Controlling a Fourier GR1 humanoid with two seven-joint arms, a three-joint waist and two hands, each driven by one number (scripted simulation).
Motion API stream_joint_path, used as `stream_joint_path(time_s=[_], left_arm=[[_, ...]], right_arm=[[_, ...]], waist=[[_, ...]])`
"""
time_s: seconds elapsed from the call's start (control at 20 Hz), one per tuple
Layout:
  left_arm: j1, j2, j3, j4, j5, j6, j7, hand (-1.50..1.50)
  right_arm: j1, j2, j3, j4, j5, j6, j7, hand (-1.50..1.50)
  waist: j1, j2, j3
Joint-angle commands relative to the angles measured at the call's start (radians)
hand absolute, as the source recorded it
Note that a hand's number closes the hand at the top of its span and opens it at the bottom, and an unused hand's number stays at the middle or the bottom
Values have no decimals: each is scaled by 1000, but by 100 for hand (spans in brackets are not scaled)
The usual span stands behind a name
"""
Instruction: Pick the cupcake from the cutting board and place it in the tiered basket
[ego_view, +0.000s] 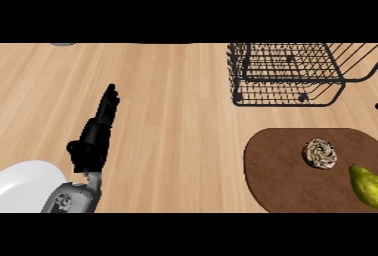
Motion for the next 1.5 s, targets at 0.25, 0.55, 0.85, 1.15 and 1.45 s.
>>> stream_joint_path(time_s=[0.25,0.55,0.85,1.15,1.45], left_arm=[[29,25,28,-54,21,-26,23,0],[30,11,31,-5,14,-31,-34,0],[-1,-15,8,-3,-31,-10,5,0],[-25,-6,60,11,-19,-40,15,0],[-25,-39,71,78,-11,-53,-50,0]], right_arm=[[101,-112,78,53,283,-104,-420,-150],[165,-187,192,115,401,-348,-613,-150],[191,-180,287,231,530,-628,-766,-150],[52,-98,364,445,622,-694,-725,-150],[-37,-76,411,595,652,-681,-773,-150]], waist=[[0,-5,-1],[-5,-4,-3],[-11,-7,-4],[0,-5,-5],[0,-4,-6]])
